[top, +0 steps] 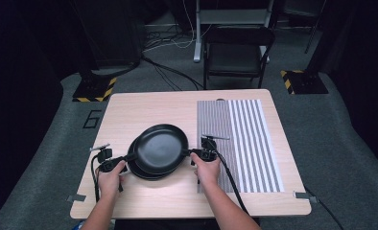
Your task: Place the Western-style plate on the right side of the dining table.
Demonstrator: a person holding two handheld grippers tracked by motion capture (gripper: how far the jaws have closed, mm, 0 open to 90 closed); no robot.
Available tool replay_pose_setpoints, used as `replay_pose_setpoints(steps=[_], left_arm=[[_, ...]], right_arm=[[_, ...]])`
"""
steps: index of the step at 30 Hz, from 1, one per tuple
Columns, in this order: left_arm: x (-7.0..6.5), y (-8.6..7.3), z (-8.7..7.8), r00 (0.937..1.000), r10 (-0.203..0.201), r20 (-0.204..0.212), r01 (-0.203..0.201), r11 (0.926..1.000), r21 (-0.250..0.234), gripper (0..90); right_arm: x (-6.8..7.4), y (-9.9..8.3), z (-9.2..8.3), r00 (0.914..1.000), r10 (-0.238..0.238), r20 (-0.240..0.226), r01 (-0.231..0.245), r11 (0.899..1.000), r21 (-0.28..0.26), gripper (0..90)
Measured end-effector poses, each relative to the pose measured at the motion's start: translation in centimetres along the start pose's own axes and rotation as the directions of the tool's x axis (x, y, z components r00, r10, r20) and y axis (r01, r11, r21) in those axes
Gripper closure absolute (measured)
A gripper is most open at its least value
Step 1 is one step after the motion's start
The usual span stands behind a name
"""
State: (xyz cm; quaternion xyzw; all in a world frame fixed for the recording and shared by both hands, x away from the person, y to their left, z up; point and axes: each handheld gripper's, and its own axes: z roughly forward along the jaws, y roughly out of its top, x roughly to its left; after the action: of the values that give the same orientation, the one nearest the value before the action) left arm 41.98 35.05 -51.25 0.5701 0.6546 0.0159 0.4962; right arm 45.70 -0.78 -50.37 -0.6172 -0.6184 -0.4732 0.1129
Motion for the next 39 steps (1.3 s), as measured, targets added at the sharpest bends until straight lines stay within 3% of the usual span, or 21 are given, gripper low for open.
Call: replay_pose_setpoints(steps=[5,12,17,19,27,29,30,34,39], left_arm=[[-0.7,-0.5,0.1,0.9992,0.015,-0.036,-0.015,0.9999,0.002,75.5],[-0.8,-1.1,0.6,0.9993,-0.031,-0.021,0.031,0.9995,-0.006,74.9],[-1.2,-1.5,0.7,0.9981,-0.056,-0.026,0.055,0.998,-0.031,75.1],[-1.3,-1.7,0.7,0.997,-0.07,-0.032,0.069,0.9965,-0.049,75.5],[-1.5,-1.9,0.7,0.9975,-0.056,-0.043,0.053,0.9968,-0.06,75.0],[-1.6,-1.9,0.7,0.9975,-0.052,-0.048,0.049,0.9971,-0.058,75.1],[-1.6,-2.0,0.7,0.9974,-0.051,-0.05,0.048,0.997,-0.061,75.1],[-1.7,-2.0,0.8,0.9973,-0.051,-0.053,0.048,0.9968,-0.065,75.2],[-2.0,-2.2,0.8,0.9967,-0.057,-0.059,0.053,0.9963,-0.068,74.9]], right_arm=[[-0.1,0.0,0.0,1.0,-0.009,-0.004,0.009,1.0,-0.008,76.2],[0.2,-0.2,0.0,0.9997,-0.02,0.016,0.02,1.0,-0.021,76.1],[0.1,-0.4,0.2,0.9998,-0.018,0.012,0.018,1.0,-0.022,76.4],[0.3,-0.6,0.5,0.999,-0.033,0.03,0.034,0.999,-0.029,76.5],[0.2,-0.8,0.3,0.9997,0.0,0.025,0.0,0.999,-0.033,74.6],[0.4,-1.2,-0.2,0.9992,-0.017,0.035,0.018,0.999,-0.043,69.5],[0.7,-1.9,-0.6,0.9975,-0.048,0.052,0.05,0.998,-0.046,67.7],[0.8,-2.6,-0.6,0.999,-0.039,0.024,0.039,0.999,-0.035,70.1],[0.9,-2.7,-0.3,0.9987,-0.032,0.041,0.034,0.999,-0.041,71.8]])
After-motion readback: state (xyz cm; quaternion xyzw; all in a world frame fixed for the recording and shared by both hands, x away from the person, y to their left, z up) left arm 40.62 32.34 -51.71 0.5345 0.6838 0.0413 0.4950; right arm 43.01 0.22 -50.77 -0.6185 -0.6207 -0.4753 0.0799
